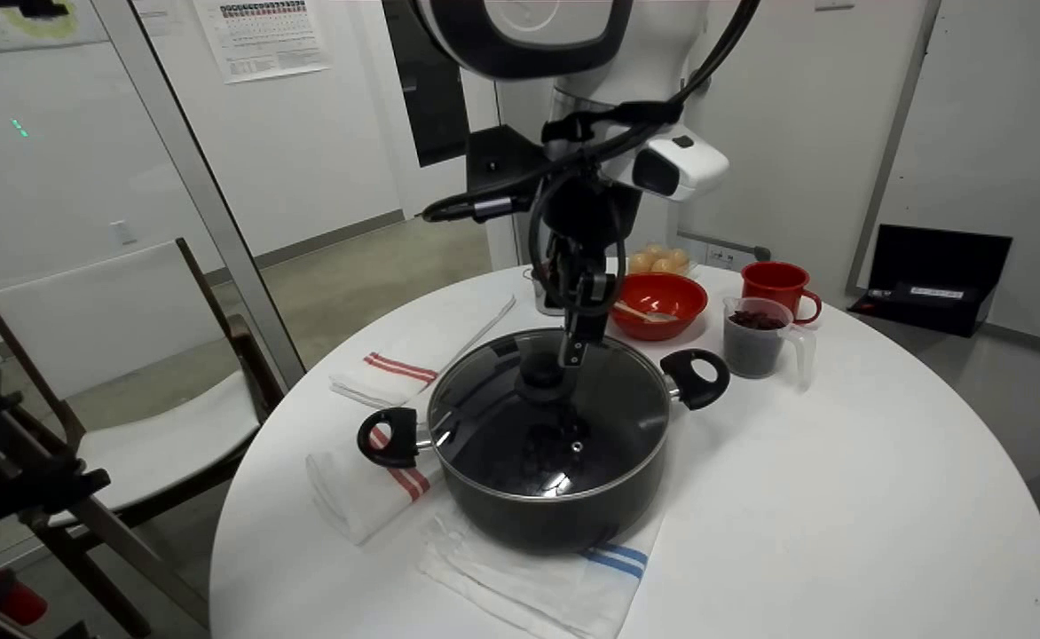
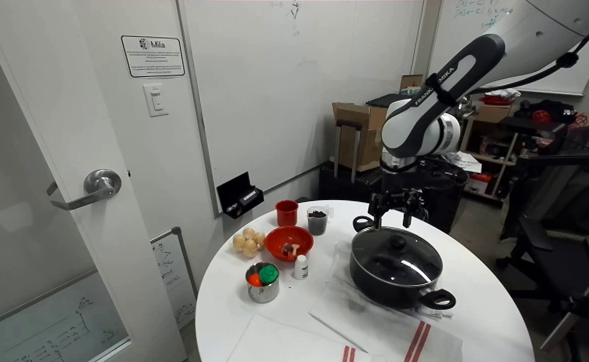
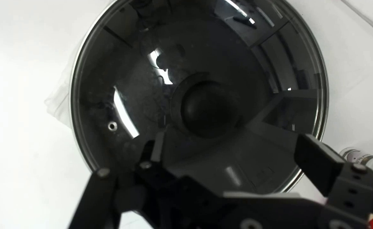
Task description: Cover the pot
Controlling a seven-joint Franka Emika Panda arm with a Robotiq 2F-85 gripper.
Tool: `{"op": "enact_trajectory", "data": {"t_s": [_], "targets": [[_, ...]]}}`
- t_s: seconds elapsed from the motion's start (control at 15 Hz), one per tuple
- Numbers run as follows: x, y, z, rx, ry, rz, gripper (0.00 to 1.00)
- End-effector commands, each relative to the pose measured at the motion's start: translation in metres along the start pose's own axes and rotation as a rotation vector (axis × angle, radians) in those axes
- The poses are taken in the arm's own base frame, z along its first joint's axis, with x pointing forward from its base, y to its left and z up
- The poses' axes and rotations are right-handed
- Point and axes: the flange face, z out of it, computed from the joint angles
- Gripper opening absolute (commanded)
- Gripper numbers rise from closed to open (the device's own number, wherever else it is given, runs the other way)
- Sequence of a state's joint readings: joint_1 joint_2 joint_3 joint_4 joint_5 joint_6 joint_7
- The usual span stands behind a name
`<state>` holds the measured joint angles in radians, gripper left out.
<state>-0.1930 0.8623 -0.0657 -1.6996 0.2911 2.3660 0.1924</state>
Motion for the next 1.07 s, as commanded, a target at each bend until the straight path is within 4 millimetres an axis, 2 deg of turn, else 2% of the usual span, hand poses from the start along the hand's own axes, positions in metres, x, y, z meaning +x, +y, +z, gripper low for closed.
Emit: {"op": "enact_trajectory", "data": {"t_s": [0.0,0.33,1.0], "targets": [[-0.003,-0.003,-0.007,0.001,0.021,0.014,1.00],[-0.012,-0.011,-0.017,0.002,0.035,-0.016,1.00],[-0.055,-0.043,-0.062,0.001,0.060,-0.118,1.00]]}}
